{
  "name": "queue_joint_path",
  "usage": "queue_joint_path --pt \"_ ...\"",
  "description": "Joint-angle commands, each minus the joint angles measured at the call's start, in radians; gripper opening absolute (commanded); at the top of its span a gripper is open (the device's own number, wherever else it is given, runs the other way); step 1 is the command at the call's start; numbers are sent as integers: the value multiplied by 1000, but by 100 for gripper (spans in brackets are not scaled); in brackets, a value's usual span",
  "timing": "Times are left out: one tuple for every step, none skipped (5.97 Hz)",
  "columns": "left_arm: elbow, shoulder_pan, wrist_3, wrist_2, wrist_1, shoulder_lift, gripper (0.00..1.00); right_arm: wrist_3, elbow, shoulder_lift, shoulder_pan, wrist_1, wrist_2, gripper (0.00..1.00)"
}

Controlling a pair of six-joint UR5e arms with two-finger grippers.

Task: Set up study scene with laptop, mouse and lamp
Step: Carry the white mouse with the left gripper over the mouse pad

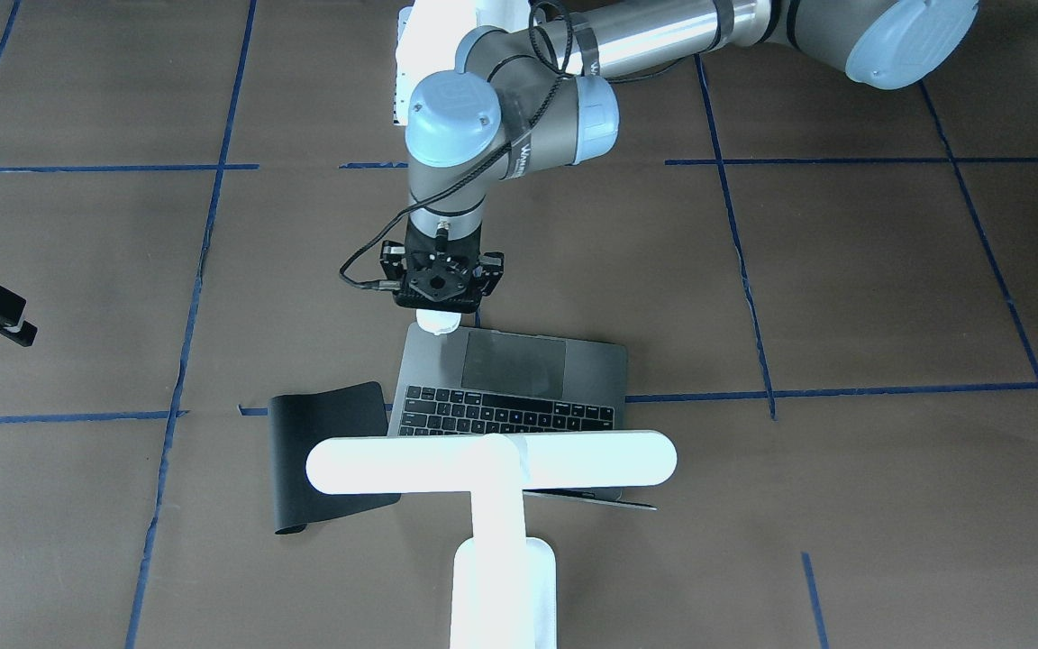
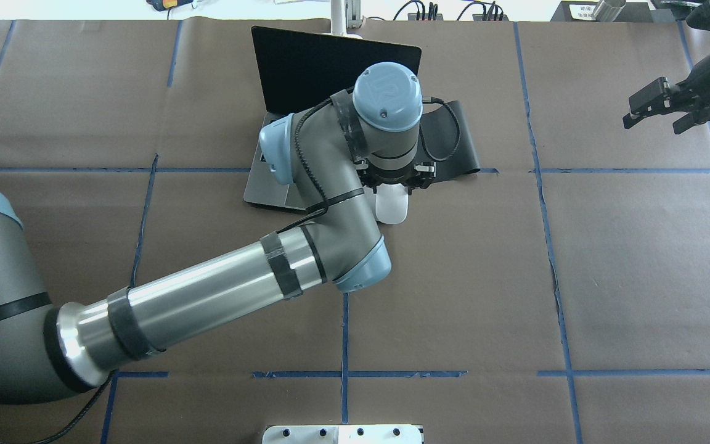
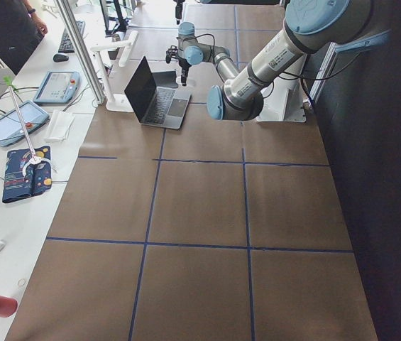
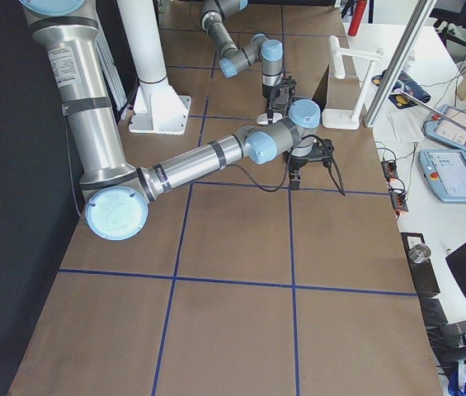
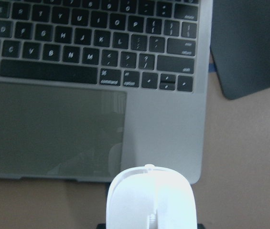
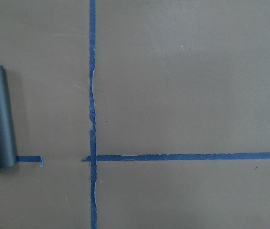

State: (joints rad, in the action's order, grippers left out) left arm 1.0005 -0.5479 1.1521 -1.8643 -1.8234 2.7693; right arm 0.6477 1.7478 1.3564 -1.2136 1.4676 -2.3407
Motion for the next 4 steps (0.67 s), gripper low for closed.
queue_joint_path --pt "-236 -3 20 74 -164 110 0 0 48 94 -43 -4 1 100" --pt "-357 -3 26 97 -212 181 0 -2 102 165 -49 -6 11 100" --pt "-396 -7 49 124 -259 197 0 0 137 223 -49 -7 14 100" --pt "-452 -9 49 151 -278 238 0 0 142 231 -49 -7 14 100"
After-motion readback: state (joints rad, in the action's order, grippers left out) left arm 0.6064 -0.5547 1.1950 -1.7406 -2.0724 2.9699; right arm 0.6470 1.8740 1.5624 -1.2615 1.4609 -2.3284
